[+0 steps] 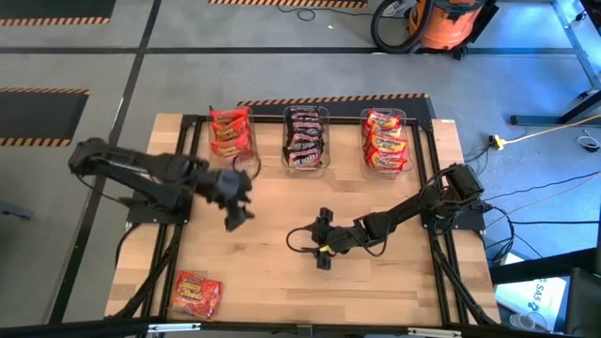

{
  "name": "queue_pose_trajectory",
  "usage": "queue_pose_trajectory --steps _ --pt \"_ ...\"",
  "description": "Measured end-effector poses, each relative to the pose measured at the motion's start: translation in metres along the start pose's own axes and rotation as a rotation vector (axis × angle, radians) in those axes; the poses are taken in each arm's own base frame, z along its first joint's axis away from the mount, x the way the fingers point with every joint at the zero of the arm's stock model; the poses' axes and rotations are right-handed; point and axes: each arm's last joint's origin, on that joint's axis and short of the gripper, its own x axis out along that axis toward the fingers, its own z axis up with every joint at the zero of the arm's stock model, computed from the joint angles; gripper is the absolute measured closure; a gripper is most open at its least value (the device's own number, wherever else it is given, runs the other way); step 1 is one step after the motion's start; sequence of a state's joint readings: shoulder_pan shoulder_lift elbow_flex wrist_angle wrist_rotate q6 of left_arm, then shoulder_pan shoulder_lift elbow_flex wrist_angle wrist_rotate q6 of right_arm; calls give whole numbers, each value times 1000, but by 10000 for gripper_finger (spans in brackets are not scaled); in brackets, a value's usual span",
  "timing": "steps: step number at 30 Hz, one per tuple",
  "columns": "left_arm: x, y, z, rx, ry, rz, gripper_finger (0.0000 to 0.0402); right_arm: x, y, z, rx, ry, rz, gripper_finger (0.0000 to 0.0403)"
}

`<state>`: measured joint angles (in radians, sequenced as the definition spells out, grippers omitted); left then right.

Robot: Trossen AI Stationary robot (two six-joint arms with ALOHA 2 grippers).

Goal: Sort Maruchan noodles
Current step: Put the orange noodle pack into the left transparent bin

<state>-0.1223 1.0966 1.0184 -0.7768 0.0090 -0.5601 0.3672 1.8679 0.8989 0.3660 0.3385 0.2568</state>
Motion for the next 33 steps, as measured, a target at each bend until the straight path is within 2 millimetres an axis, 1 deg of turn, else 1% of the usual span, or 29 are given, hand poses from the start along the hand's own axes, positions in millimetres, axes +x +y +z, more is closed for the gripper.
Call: queue_pose_trajectory --steps 3,8,13,17,22,25,28,30,33 --pt "0 -22 -17 -42 3 -14 146 0 1 0 2 1 25 126" --pt "-4 -53 -46 -152 28 -47 146 0 4 5 52 -28 95 126" --pt "7 -81 -78 -251 124 -40 146 -3 12 3 95 -17 153 126" --pt "26 -103 -108 -332 287 -11 146 -8 24 1 93 -34 145 126" --pt "44 -130 -158 -448 605 41 146 -10 30 2 93 -63 152 126" --pt "49 -138 -185 -508 739 127 146 -10 30 2 90 -72 145 126" --pt "56 -144 -206 -542 787 192 146 -10 29 2 80 -78 128 126" --pt "62 -144 -217 -533 793 236 146 -10 29 2 74 -79 127 126" --pt "75 -143 -227 -510 796 291 146 -10 29 2 73 -79 127 126"
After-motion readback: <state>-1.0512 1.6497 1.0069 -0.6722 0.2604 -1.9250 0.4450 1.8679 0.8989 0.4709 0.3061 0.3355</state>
